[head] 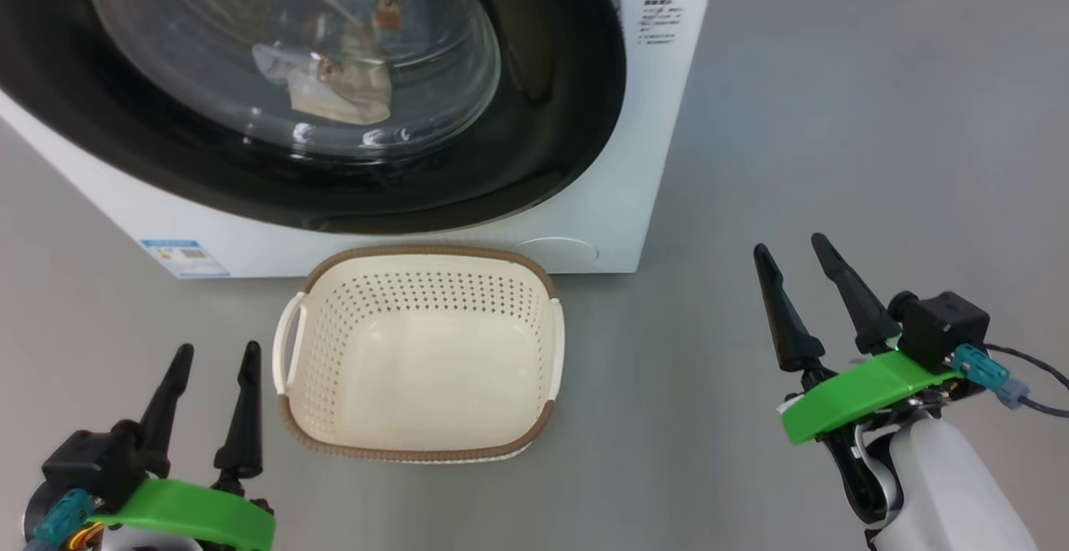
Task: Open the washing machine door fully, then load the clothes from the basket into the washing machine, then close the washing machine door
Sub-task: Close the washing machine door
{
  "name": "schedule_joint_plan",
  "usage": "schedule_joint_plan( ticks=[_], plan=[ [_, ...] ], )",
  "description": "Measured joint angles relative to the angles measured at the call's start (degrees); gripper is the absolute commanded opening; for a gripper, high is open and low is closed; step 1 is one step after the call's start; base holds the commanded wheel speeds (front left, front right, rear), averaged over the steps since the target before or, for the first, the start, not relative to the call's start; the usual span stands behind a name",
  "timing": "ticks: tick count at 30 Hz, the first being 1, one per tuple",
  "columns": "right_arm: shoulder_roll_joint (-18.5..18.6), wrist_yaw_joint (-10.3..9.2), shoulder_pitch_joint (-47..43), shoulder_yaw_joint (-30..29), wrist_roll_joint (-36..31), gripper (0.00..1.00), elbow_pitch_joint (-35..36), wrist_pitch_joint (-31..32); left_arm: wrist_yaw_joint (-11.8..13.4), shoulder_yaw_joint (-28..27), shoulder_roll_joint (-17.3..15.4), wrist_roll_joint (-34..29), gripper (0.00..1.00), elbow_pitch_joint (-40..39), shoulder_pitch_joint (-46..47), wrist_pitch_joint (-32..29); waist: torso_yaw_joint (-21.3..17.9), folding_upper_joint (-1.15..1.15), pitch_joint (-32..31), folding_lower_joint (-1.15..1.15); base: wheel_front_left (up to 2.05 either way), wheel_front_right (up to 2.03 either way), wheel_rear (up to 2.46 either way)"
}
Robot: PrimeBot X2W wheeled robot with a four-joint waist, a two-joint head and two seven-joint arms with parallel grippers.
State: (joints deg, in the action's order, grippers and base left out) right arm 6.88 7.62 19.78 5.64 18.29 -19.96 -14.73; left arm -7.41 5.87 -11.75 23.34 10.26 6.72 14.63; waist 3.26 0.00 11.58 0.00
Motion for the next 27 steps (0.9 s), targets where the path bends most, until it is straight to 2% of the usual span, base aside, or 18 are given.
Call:
schedule_joint_plan(
  ticks=[12, 27],
  plan=[
    [0.3, 0.0, -4.5, -2.9, 0.0, 1.0, 1.3, 0.0, 0.0, -1.8, -0.4, -1.1, 1.0, 0.2, -1.3, 0.0, -3.8, 0.0, -2.2, 0.0, 0.0, 0.0, 0.0],
    [0.3, 0.0, -8.5, -5.1, 0.0, 1.0, 2.0, 0.0, 0.0, -4.2, -0.3, -3.3, 1.0, 0.4, -4.7, 0.0, -5.4, 0.0, -4.7, 0.0, 0.0, 0.0, 0.0]
  ],
)
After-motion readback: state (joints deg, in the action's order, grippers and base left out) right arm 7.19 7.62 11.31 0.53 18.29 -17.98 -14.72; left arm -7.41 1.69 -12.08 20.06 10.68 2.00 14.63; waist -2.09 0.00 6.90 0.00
